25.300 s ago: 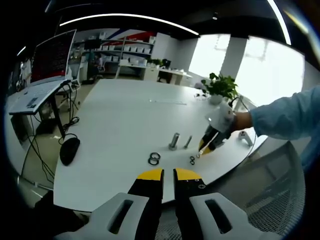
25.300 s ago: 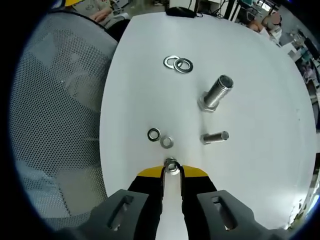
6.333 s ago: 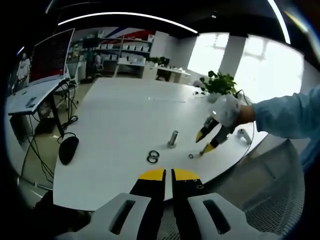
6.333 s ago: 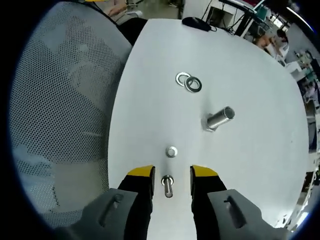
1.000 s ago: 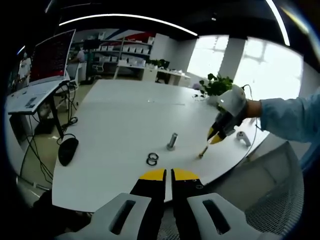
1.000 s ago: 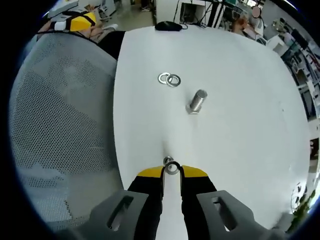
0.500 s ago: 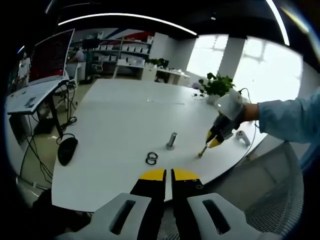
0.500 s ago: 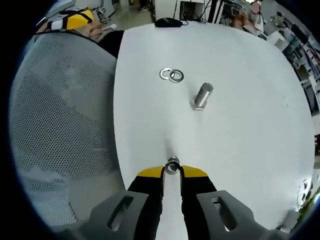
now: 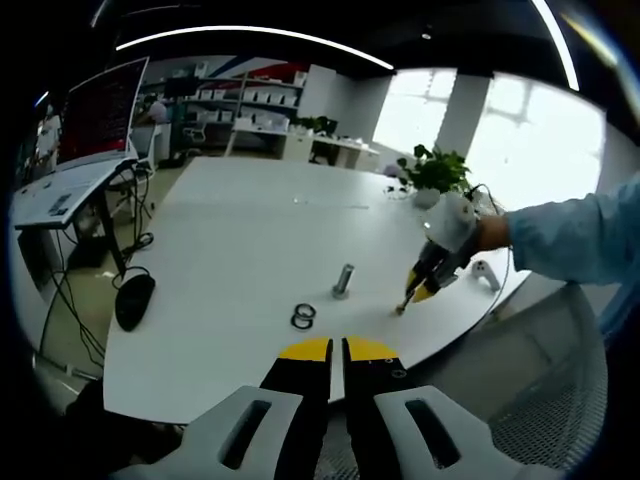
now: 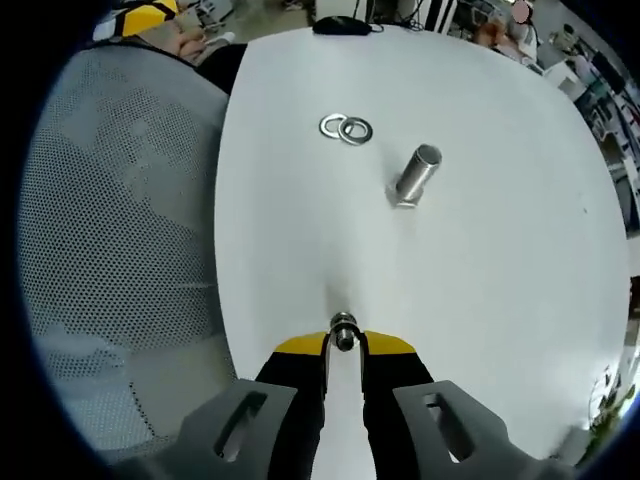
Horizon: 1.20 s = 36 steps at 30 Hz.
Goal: Place the washer onto the threaded stud by aligning its center hole with the stud, sliding it down to the base, and recovering from edge contact or off-axis alignment until the washer reaches the visible bottom stop.
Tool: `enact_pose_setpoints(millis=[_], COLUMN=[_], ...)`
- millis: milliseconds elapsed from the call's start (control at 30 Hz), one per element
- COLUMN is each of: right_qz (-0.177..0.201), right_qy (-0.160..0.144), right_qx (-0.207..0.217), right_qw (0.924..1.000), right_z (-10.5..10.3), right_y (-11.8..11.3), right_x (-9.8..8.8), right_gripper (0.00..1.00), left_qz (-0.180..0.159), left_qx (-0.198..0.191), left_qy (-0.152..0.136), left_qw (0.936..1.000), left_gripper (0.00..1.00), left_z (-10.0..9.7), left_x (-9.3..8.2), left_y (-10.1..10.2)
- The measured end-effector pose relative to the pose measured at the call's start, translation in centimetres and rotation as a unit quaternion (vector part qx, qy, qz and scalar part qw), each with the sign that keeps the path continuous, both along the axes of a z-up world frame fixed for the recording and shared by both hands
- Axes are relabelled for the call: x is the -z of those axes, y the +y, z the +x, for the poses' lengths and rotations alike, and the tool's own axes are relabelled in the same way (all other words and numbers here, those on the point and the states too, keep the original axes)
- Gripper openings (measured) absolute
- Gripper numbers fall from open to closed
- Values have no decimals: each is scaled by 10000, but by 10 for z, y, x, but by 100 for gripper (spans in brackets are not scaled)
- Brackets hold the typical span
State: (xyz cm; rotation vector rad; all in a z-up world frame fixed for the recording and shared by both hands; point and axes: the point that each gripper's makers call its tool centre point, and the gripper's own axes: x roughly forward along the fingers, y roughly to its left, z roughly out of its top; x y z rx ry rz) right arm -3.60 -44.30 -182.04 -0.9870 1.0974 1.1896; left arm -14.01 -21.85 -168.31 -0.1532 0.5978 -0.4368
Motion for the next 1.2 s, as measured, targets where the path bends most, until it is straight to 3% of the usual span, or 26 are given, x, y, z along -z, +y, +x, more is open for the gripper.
enact_pose_setpoints(millis=[167,500,567,633,900,1200], right_qz=[-150,-273,-299,-300,54,691], right_qy=[36,-62,-119,-199,-171,-370], right_qx=[-106,-424,-552,-540,-347,-210], right_qw=[9998,9987,9980,9979,9992,9967], right_z=[-1,-1,0,3,10,22], right_y=[-2,-1,-2,-2,11,46], right_x=[14,22,22,19,-1,-25], right_gripper=[14,14,21,29,28,27], left_qz=[9,-2,-4,-6,-4,-5], left_qx=[6,-28,-30,-32,-35,-38], left_qy=[17,-10,-10,-12,-14,-20], left_qw=[10000,10000,10000,10000,10000,10000], left_gripper=[1,1,1,1,1,1], left_z=[0,1,1,1,1,1], left_x=[1,0,0,0,0,-1], left_y=[0,1,1,0,0,1])
